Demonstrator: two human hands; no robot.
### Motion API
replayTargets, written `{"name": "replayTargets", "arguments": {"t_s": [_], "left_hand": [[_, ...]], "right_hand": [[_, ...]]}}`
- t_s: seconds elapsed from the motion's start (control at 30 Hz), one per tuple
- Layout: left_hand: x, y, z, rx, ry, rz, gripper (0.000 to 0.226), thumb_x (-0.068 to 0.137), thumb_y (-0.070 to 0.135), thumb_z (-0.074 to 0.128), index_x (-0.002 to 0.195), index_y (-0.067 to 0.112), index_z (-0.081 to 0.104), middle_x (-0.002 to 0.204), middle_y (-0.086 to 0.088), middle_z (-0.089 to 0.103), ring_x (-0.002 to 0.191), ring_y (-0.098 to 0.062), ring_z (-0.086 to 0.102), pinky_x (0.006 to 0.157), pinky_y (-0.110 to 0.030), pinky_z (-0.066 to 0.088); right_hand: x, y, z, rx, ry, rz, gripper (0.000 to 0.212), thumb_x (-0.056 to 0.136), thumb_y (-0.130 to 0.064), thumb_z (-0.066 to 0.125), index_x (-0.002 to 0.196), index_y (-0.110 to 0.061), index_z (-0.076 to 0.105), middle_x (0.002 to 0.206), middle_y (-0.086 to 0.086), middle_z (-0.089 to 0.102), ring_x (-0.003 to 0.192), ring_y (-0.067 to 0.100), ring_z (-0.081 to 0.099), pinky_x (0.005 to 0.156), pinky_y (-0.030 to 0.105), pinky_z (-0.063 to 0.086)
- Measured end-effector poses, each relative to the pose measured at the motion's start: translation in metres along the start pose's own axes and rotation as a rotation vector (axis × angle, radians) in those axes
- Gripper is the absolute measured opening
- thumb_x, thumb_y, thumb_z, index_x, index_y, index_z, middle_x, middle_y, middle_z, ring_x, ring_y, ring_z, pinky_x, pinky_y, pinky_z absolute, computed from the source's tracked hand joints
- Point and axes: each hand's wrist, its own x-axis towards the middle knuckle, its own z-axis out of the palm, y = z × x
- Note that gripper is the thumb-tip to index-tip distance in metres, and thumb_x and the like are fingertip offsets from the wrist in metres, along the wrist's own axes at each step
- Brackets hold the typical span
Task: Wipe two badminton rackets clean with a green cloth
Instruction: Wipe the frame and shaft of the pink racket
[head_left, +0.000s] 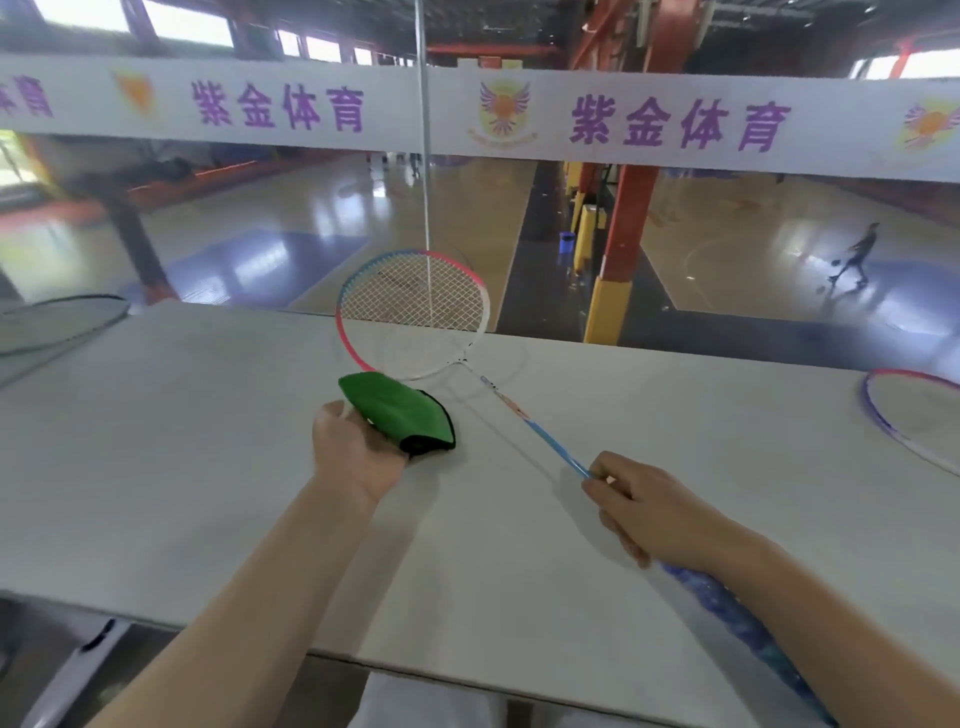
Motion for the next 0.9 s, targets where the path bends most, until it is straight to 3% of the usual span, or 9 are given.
{"name": "replayTargets", "arguments": {"t_s": [0.07,0.2,0.33,0.47,0.6,0.67,0.73,0.87,0.9], "left_hand": [[0.003,0.002,-0.002,-0.061,-0.007,-0.019,0.052,0.098,0.031,0.021,0.128,0.008,0.058,0.127,-0.016,0.063,0.117,-0.035,0.058,0.096,-0.053,0.043],[0.013,0.003,0.001,-0.121,-0.006,-0.017,0.045,0.097,0.019,0.028,0.126,0.009,0.060,0.125,-0.014,0.064,0.117,-0.034,0.060,0.107,-0.057,0.036],[0.020,-0.002,0.002,-0.103,-0.036,-0.041,0.041,0.097,0.018,0.030,0.123,0.017,0.061,0.122,-0.013,0.067,0.113,-0.034,0.062,0.088,-0.057,0.045],[0.025,-0.008,0.000,-0.160,-0.081,-0.053,0.046,0.096,0.019,0.028,0.130,0.017,0.058,0.126,-0.016,0.065,0.116,-0.038,0.060,0.089,-0.060,0.043],[0.023,-0.017,0.008,-0.309,-0.040,0.014,0.042,0.101,0.030,0.027,0.126,0.017,0.059,0.116,-0.015,0.066,0.100,-0.034,0.063,0.075,-0.048,0.046],[0.022,-0.021,0.012,-0.333,-0.005,0.039,0.037,0.101,0.025,0.029,0.120,0.016,0.059,0.109,-0.014,0.065,0.094,-0.032,0.064,0.072,-0.045,0.046],[0.022,-0.025,0.016,-0.314,0.013,0.056,0.031,0.098,0.019,0.034,0.113,0.011,0.060,0.106,-0.014,0.067,0.092,-0.031,0.067,0.072,-0.045,0.050],[0.031,-0.030,0.021,-0.396,0.022,0.070,0.040,0.090,0.015,0.050,0.129,0.005,0.056,0.129,-0.013,0.061,0.111,-0.033,0.064,0.096,-0.049,0.050],[0.033,-0.030,0.024,-0.399,0.018,0.091,0.037,0.091,0.016,0.052,0.125,0.006,0.058,0.125,-0.010,0.063,0.106,-0.030,0.066,0.093,-0.046,0.052]], "right_hand": [[0.011,-0.004,-0.001,0.033,-0.034,-0.004,0.024,0.102,-0.032,0.044,0.085,-0.015,0.047,0.061,0.003,0.054,0.044,0.015,0.048,0.047,0.029,0.045],[0.029,-0.010,-0.002,0.058,-0.065,-0.014,0.026,0.103,-0.033,0.045,0.086,-0.014,0.049,0.061,0.003,0.055,0.044,0.016,0.046,0.046,0.029,0.044],[0.046,-0.011,-0.005,0.091,-0.077,-0.042,0.025,0.102,-0.031,0.046,0.088,-0.012,0.052,0.062,0.005,0.053,0.045,0.019,0.043,0.045,0.030,0.043],[0.056,-0.011,-0.010,0.097,-0.110,-0.063,0.022,0.102,-0.030,0.047,0.087,-0.016,0.054,0.063,0.006,0.050,0.048,0.021,0.041,0.046,0.030,0.042],[0.058,-0.012,-0.015,0.092,-0.186,-0.079,0.022,0.102,-0.030,0.047,0.084,-0.018,0.053,0.065,0.007,0.052,0.051,0.021,0.043,0.050,0.032,0.045],[0.059,-0.014,-0.017,0.089,-0.202,-0.078,0.023,0.102,-0.030,0.048,0.082,-0.020,0.054,0.067,0.006,0.053,0.052,0.019,0.045,0.052,0.032,0.047],[0.060,-0.015,-0.017,0.087,-0.194,-0.075,0.023,0.102,-0.030,0.048,0.083,-0.020,0.055,0.067,0.006,0.054,0.050,0.018,0.045,0.052,0.032,0.047],[0.060,-0.013,-0.016,0.099,-0.184,-0.071,0.023,0.102,-0.032,0.047,0.087,-0.018,0.055,0.068,0.005,0.054,0.050,0.016,0.045,0.052,0.032,0.046],[0.060,-0.012,-0.015,0.102,-0.187,-0.069,0.023,0.102,-0.032,0.047,0.088,-0.017,0.056,0.068,0.005,0.055,0.051,0.017,0.045,0.052,0.032,0.046]]}}
